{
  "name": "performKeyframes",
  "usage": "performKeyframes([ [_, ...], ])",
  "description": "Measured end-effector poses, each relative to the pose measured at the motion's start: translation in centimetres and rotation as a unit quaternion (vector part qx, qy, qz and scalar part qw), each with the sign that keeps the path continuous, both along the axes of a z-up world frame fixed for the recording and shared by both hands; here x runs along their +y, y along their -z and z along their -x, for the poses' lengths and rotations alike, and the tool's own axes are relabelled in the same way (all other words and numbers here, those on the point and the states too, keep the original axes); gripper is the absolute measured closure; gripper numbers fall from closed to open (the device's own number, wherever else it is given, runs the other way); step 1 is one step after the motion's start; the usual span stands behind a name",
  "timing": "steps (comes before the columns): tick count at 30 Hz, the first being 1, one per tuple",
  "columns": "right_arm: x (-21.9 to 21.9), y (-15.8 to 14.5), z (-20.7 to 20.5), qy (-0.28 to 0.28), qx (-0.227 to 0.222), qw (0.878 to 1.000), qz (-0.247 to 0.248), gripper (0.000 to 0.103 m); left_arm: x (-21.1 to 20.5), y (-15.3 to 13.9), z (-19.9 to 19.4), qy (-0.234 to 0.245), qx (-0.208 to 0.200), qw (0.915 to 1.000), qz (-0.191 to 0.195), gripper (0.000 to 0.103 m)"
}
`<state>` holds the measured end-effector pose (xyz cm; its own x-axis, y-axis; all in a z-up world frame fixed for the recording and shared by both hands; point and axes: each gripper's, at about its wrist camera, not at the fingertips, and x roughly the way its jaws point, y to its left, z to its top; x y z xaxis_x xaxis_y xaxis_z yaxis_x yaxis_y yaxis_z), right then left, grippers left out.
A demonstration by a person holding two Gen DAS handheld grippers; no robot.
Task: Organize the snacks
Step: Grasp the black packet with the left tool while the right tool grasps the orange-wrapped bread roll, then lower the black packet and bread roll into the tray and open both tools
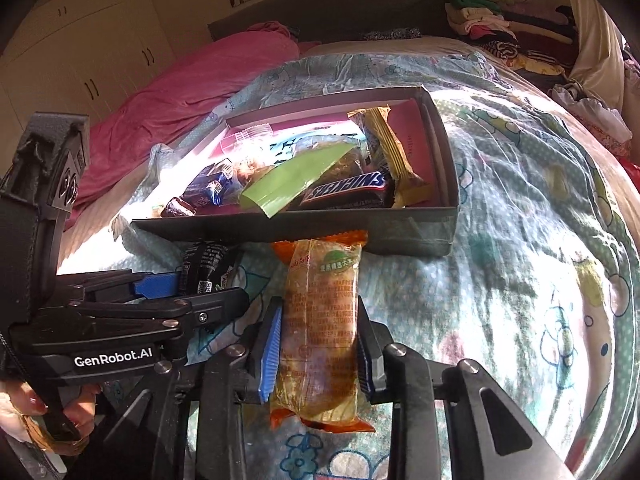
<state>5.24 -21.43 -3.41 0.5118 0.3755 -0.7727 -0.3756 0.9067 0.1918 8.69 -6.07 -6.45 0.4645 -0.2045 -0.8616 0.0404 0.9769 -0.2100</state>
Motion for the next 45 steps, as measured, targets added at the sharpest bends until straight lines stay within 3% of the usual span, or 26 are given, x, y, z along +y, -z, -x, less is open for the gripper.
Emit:
performKeyframes([
  [6,-1.3,-1.1,0.0,0.017,-0.007,0.999,-0.037,0.071,0.6,-0.1,0.0,0.0,-0.003,1.0,0.008,0.061],
  [23,-2.4,-3.7,-0.7,0.03,-0.059,0.995,-0.074,0.071,2.6,-5.3,1.0,-0.02,-0.068,0.9972,0.023,0.062],
  [45,-3.6,-4.6,-4.8,0.056,-0.086,0.99,-0.099,0.071,2.5,-5.5,-2.1,-0.033,-0.076,0.9965,0.003,0.062],
])
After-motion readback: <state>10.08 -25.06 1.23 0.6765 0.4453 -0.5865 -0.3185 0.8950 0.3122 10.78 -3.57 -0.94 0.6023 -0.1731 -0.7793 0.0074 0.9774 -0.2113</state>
